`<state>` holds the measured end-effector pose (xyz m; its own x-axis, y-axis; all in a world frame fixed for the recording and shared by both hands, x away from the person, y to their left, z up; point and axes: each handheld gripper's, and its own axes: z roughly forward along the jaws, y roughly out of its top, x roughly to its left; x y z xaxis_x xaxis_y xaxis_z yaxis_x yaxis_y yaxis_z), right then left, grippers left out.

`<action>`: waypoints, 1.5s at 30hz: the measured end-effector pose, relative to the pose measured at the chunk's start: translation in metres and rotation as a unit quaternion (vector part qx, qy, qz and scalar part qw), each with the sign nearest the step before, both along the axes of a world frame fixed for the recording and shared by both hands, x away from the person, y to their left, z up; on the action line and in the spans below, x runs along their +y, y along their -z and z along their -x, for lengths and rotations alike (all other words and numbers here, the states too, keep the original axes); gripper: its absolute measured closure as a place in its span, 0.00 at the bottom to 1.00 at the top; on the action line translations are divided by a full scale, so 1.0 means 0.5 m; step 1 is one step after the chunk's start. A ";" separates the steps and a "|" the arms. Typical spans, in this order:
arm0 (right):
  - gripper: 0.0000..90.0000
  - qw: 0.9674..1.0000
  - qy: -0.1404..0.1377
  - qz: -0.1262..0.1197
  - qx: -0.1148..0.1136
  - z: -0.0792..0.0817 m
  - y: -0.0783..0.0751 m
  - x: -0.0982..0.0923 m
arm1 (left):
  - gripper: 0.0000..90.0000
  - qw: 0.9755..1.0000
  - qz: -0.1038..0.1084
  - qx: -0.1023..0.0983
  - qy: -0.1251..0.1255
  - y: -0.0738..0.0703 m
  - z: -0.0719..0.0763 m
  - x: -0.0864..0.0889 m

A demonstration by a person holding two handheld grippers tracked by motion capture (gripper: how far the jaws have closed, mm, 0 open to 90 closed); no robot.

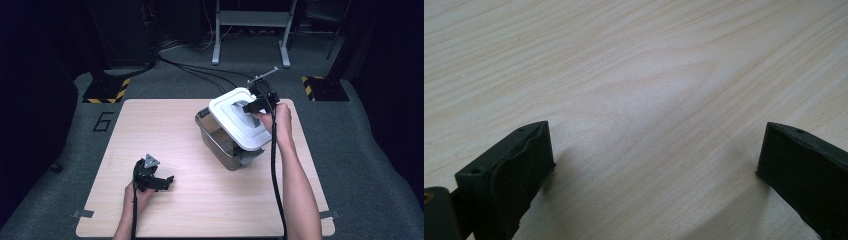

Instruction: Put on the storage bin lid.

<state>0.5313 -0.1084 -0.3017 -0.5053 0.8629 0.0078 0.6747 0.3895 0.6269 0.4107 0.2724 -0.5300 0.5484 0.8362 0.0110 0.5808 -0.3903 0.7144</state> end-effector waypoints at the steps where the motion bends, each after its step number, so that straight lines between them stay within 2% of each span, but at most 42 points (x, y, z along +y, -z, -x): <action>1: 0.74 1.000 -0.004 0.001 0.003 -0.005 0.006 0.013 | 0.02 1.000 0.005 -0.002 -0.004 0.001 0.000 -0.001; 2: 0.74 1.000 -0.004 0.001 0.003 -0.005 0.006 0.013 | 0.02 1.000 0.000 -0.001 -0.001 0.000 0.000 0.000; 11: 0.74 0.999 -0.021 0.006 0.025 -0.026 0.036 0.072 | 0.02 1.000 0.002 -0.001 -0.002 0.000 0.000 -0.001; 18: 0.74 0.999 -0.018 0.006 0.035 -0.034 0.050 0.095 | 0.02 1.000 0.000 0.000 0.001 0.000 0.000 0.000; 22: 0.74 0.999 -0.016 0.017 0.038 -0.037 0.056 0.103 | 0.02 1.000 0.000 0.000 0.001 0.000 0.000 0.000; 36: 0.74 0.999 -0.014 0.027 0.036 -0.038 0.064 0.114 | 0.02 1.000 0.001 -0.001 0.000 0.000 0.000 0.000; 45: 0.74 0.999 -0.007 0.028 0.022 -0.037 0.069 0.117 | 0.02 1.000 -0.001 0.000 0.001 0.000 0.000 0.000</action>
